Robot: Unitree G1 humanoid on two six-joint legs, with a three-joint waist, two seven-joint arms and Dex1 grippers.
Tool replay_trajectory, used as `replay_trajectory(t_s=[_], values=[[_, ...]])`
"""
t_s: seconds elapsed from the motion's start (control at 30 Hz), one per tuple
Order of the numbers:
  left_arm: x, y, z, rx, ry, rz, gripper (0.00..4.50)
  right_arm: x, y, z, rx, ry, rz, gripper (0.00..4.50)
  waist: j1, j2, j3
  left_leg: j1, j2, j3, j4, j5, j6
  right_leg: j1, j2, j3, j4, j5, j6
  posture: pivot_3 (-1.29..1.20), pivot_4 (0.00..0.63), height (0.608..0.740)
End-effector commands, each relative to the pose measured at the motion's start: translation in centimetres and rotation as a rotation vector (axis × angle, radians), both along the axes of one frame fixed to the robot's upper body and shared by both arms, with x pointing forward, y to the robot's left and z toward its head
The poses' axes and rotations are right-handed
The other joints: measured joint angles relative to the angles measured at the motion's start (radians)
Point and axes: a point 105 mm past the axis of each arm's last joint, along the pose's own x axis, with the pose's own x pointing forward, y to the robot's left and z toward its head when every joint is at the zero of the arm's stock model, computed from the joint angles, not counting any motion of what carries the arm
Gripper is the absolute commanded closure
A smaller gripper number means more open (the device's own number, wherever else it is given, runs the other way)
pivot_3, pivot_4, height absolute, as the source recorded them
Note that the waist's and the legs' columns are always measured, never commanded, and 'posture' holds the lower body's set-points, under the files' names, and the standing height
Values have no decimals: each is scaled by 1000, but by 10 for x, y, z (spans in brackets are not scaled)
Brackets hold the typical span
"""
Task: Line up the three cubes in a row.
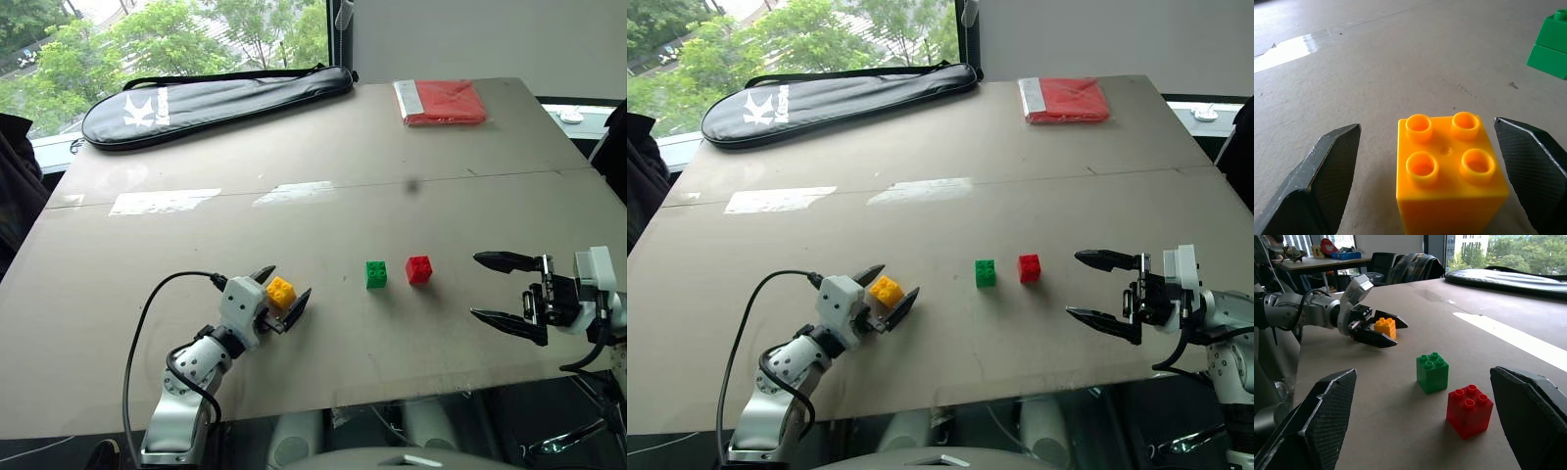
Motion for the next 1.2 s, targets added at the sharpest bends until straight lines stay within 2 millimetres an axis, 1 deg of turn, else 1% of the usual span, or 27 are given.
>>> replay_trajectory(t_s=[0.03, 0.13, 0.17, 0.23, 0.27, 0.37, 0.47, 0.6, 0.67, 0.73, 0.8, 0.9, 1.03, 1.1, 1.2], values=[[2, 7, 11, 2, -16, -28, 293, -4, 3, 11, 9, -42, 24, 0, 0, 0, 0, 0, 0, 0, 0, 0, 0, 0, 0, 0, 0, 0, 0, 0, 150, 701], [2, 13, 10, 14, 3, -58, 1201, -5, 7, 13, 15, -53, 37, 0, 0, 0, 0, 0, 0, 0, 0, 0, 0, 0, 0, 0, 0, 0, 0, 0, 150, 701], [2, 15, 10, 18, 9, -61, 1776, -5, 8, 13, 16, -56, 38, 0, -1, 0, 0, 0, 0, 0, 0, 0, 0, 0, 0, 0, 0, 0, 0, 0, 150, 701], [3, 18, 9, 17, 18, -63, 2622, -5, 9, 13, 17, -56, 40, 0, 0, 0, 0, 0, 0, 0, 0, 0, 0, 0, 0, 0, 0, 0, 0, 0, 150, 701], [4, 19, 9, 19, 20, -63, 3195, -6, 10, 13, 17, -56, 40, 0, 0, 0, 0, 0, 0, 0, 0, 0, 0, 0, 0, 0, 0, 0, 0, 0, 150, 701], [4, 18, 10, 17, 22, -72, 3158, -7, 10, 12, 19, -52, 38, 0, 0, 0, 0, 0, 0, 0, 0, 0, 0, 0, 0, 0, 0, 0, 0, 0, 150, 701], [6, 8, 15, 16, 13, -143, 3158, -8, 10, 12, 20, -48, 34, 0, 0, 0, 0, 0, 0, 0, 0, 0, 0, 0, 0, 0, 0, 0, 0, 0, 150, 701], [6, -16, 23, 22, 26, -351, 3158, -8, 10, 10, 22, -40, 28, 0, 2, 0, 0, 0, 0, 0, 0, 0, 0, 0, 0, -1, 0, 0, 0, 0, 150, 701], [7, -27, 19, 74, 58, -463, 3158, -8, 10, 9, 22, -37, 24, 0, 1, 0, 0, 0, 0, 0, 0, 0, 0, 0, 0, 0, 0, 0, 0, 0, 150, 701], [5, -40, 18, 84, 109, -632, 3158, -8, 10, 7, 17, -34, 19, 0, 0, 0, 0, 0, 0, 0, 0, 0, 0, 0, 0, 0, 0, 0, 0, 0, 150, 701], [13, -49, 23, 116, 104, -749, 3158, -8, 9, 7, 19, -36, 9, 0, 0, 0, 0, -1, 0, 0, 0, 0, 0, -1, 1, 0, 0, 0, 0, 0, 150, 701], [33, -55, 30, 162, 57, -809, 3158, -9, 9, 9, 18, -43, 0, 0, 1, 0, 0, -2, 0, 0, 0, 0, 0, -1, 1, 0, 0, 0, 0, 0, 150, 701], [51, -57, 32, 219, 6, -860, 3158, -11, 7, 11, 13, -48, -15, 0, -2, 0, 0, -2, 0, 0, 0, 0, 0, -1, 1, 0, 0, 0, 0, 0, 150, 701], [57, -59, 32, 230, -9, -885, 3158, -12, 6, 11, 11, -48, -24, 0, -3, 0, 0, -2, 0, 1, 0, 0, 0, -1, 1, 1, 0, 0, 0, 0, 150, 701], [56, -63, 30, 225, -17, -940, 3158, -14, 6, 10, 10, -49, -33, 0, -2, 0, 0, -3, 0, 1, 0, 0, 0, -2, 1, 1, -1, 3, -1, 0, 150, 701]])
